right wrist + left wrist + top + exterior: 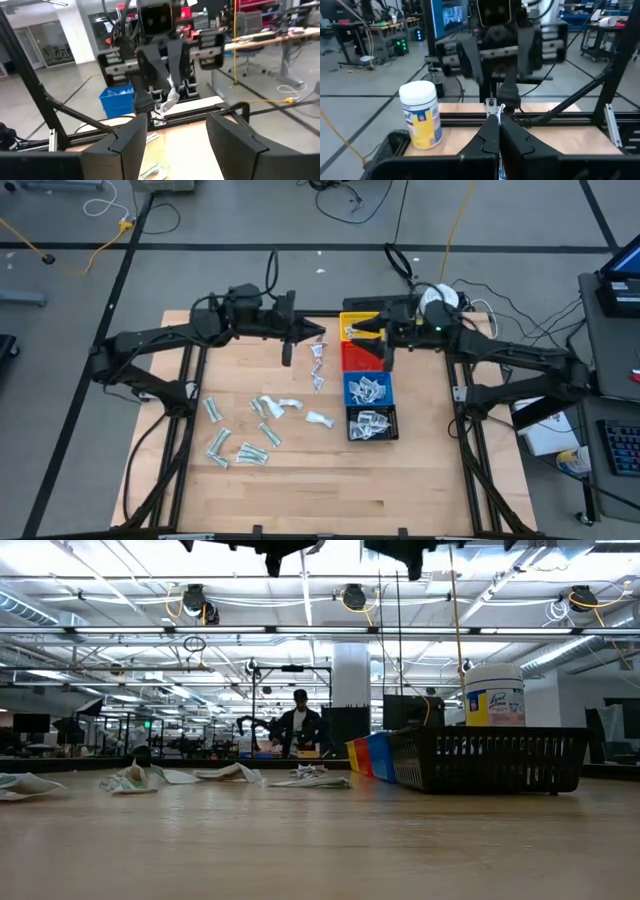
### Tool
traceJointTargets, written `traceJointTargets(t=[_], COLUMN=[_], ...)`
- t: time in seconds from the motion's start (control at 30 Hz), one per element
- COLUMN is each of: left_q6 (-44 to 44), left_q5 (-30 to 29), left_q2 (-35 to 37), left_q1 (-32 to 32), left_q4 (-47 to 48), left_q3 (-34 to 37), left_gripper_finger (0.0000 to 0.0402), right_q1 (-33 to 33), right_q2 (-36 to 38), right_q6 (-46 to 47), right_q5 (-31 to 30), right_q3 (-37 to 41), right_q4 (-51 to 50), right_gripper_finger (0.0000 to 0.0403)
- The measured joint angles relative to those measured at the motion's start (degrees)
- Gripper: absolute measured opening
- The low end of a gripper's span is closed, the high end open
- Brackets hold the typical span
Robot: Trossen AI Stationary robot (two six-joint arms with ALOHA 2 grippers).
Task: Pick & Place First Aid Supplies
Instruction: Put the orange ointment pack into the yellow bin
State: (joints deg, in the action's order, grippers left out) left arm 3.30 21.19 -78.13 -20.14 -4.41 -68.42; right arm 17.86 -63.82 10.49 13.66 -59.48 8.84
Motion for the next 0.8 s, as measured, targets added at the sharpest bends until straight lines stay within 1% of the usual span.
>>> traceJointTargets(t=[0.1,0.27,0.47,0.57,0.63,0.67,0.73,0.8], left_q6=[0.0,0.7,0.9,0.2,0.2,0.2,0.3,0.2], left_q5=[-0.2,-0.1,-0.3,-0.4,-0.7,-0.7,-0.7,-0.7], left_q2=[-0.9,-2.6,-3.6,-4.2,-4.3,-4.2,-4.2,-4.4], left_q1=[-0.1,0.4,1.5,1.6,1.7,1.9,2.1,2.1], left_q4=[0.0,-0.4,-4.3,-3.8,-3.7,-4.0,-4.6,-4.7], left_q3=[-1.3,-3.3,-3.5,-3.5,-3.5,-3.5,-3.5,-3.5], left_gripper_finger=[0.0,0.0,0.0,0.0,0.0,0.0,0.0,0.0], right_q1=[-0.7,-1.5,-1.5,-1.5,-1.5,-1.5,-1.5,-1.5], right_q2=[-3.3,-7.6,-11.0,-11.4,-11.3,-11.3,-11.3,-11.3], right_q6=[0.8,-0.6,-0.6,-0.6,-0.3,-0.1,0.0,0.3], right_q5=[1.2,1.6,1.7,2.8,2.4,2.5,2.6,2.8], right_q3=[-1.0,-4.3,-6.4,-6.8,-7.0,-7.0,-7.0,-7.0], right_q4=[1.4,3.3,2.9,3.2,3.5,3.6,3.4,3.2], right_gripper_finger=[0.0201,0.0201,0.0201,0.0198,0.0183,0.0169,0.0131,0.0083])
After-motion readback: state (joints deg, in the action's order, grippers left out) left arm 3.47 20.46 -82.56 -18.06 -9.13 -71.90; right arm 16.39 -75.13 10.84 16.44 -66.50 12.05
